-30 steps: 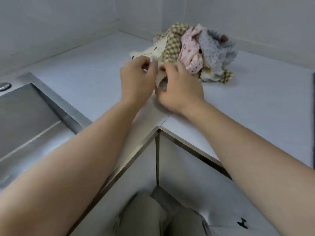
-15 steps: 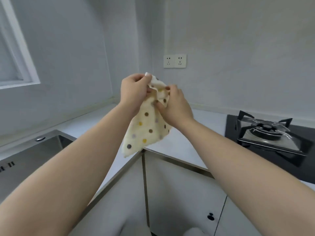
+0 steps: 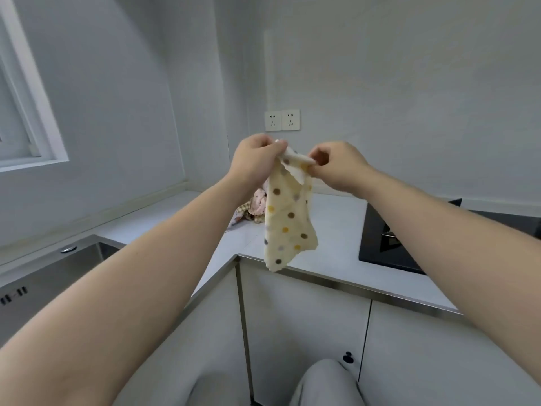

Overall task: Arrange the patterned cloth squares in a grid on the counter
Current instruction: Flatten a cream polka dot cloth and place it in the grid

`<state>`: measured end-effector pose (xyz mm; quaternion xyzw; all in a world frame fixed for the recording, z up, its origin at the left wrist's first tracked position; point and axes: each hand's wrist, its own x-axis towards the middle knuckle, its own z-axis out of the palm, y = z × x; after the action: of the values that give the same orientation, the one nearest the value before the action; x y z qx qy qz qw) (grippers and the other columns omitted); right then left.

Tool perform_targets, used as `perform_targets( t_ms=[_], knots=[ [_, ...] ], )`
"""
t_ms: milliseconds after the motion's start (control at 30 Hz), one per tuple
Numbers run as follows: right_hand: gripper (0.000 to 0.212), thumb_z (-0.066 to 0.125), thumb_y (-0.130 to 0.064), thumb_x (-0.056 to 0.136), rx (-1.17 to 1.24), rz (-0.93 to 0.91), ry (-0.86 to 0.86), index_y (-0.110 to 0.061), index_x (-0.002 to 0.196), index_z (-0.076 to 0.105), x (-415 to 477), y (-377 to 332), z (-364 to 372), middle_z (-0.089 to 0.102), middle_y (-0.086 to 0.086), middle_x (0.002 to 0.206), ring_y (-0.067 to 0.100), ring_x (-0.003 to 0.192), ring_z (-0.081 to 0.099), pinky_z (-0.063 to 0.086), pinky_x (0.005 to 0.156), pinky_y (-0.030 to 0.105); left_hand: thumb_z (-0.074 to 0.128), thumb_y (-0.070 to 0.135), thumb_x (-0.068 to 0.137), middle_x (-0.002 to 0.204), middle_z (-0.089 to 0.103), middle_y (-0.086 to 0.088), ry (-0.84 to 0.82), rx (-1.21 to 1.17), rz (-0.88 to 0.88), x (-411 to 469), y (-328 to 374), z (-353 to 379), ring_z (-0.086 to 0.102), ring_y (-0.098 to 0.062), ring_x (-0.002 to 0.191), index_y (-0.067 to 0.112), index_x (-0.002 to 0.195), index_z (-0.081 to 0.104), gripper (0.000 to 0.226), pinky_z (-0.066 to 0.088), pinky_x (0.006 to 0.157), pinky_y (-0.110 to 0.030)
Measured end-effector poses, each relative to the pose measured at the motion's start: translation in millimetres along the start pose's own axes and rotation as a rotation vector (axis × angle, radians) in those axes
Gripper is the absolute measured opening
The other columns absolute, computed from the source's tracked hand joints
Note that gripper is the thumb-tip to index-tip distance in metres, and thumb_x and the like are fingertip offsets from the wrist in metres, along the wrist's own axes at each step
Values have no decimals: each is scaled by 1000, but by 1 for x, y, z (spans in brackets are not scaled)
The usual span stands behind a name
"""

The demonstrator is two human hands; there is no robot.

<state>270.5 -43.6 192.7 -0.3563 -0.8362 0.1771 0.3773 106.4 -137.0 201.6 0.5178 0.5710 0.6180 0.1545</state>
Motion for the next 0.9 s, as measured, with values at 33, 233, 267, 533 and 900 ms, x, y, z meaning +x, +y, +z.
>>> perform_targets(
  t_ms=[33,233,267,533,900],
  knots=[
    [15,64,-11,87,-68,-33,-25,-23,92,71,1,2,-4,69,-8,89,17,88,65,47,66,21,65,29,95,60,49,4,1,34,6,2,-1,0,43,-10,50,17,68,50,33,39,58,-26],
    [23,60,-12,91,-278,-149,-128,-31,103,63,13,21,-9,62,-13,89,16,88,61,41,63,21,79,29,86,74,70,-4,-90,113,27,19,-18,-10,61,-18,66,5,85,67,27,54,69,-34],
    [17,63,-19,93,-260,-148,-140,-32,105,62,15,25,-9,63,-13,89,15,87,61,42,64,22,83,25,83,81,73,-3,-122,128,24,22,-23,-11,66,-18,72,8,91,72,21,58,74,-35],
    [30,75,-48,87,-201,-101,-292,-34,107,57,35,39,0,62,-9,86,9,77,59,40,61,23,80,15,84,97,71,-7,-247,257,7,60,-69,-6,67,-17,84,20,113,64,34,59,88,-42],
    [29,46,-28,105,-96,60,-189,-12,82,54,97,91,24,56,-3,77,15,70,49,39,63,30,85,32,80,72,58,17,-414,748,32,119,-113,-8,56,7,65,10,86,63,32,39,58,-25]
  ],
)
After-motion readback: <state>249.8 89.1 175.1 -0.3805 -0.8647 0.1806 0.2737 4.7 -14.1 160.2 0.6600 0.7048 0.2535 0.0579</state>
